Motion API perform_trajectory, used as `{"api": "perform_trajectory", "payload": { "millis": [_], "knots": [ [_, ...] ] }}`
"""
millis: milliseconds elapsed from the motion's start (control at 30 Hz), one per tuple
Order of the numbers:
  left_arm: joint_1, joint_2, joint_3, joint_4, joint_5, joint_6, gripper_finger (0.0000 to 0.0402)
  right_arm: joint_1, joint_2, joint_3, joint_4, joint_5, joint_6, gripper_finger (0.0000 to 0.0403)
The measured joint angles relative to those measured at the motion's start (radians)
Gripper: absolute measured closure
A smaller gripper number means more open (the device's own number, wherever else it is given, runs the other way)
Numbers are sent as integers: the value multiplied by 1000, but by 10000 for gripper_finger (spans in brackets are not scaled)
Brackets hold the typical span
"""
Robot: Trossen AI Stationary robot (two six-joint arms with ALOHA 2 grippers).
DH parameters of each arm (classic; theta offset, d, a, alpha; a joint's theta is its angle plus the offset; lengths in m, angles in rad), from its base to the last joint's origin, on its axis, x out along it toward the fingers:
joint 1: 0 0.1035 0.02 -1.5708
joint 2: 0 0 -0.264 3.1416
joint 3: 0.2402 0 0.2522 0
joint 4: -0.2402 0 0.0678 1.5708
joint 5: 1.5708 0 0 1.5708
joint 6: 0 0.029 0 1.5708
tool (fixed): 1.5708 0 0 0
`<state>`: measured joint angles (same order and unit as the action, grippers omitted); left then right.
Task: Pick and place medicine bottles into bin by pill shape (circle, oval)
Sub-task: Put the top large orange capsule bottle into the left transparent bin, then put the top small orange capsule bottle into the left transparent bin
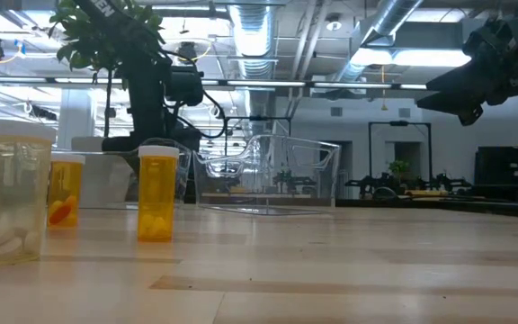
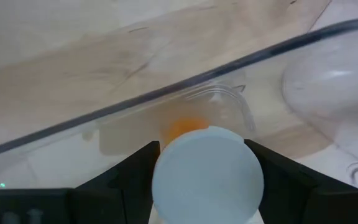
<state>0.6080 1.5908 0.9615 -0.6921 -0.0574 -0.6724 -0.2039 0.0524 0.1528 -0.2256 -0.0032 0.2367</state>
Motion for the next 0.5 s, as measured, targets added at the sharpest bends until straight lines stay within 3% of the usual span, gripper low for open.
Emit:
{"api": "perform_trajectory", "payload": {
  "millis": [200, 500],
  "knots": [
    [2, 0, 4, 14, -1, 22, 170, 0, 0, 0, 0, 0, 0, 178],
    [0, -14, 4, 35, -9, 37, 92, 0, 0, 0, 0, 0, 0, 178]
  ]
}}
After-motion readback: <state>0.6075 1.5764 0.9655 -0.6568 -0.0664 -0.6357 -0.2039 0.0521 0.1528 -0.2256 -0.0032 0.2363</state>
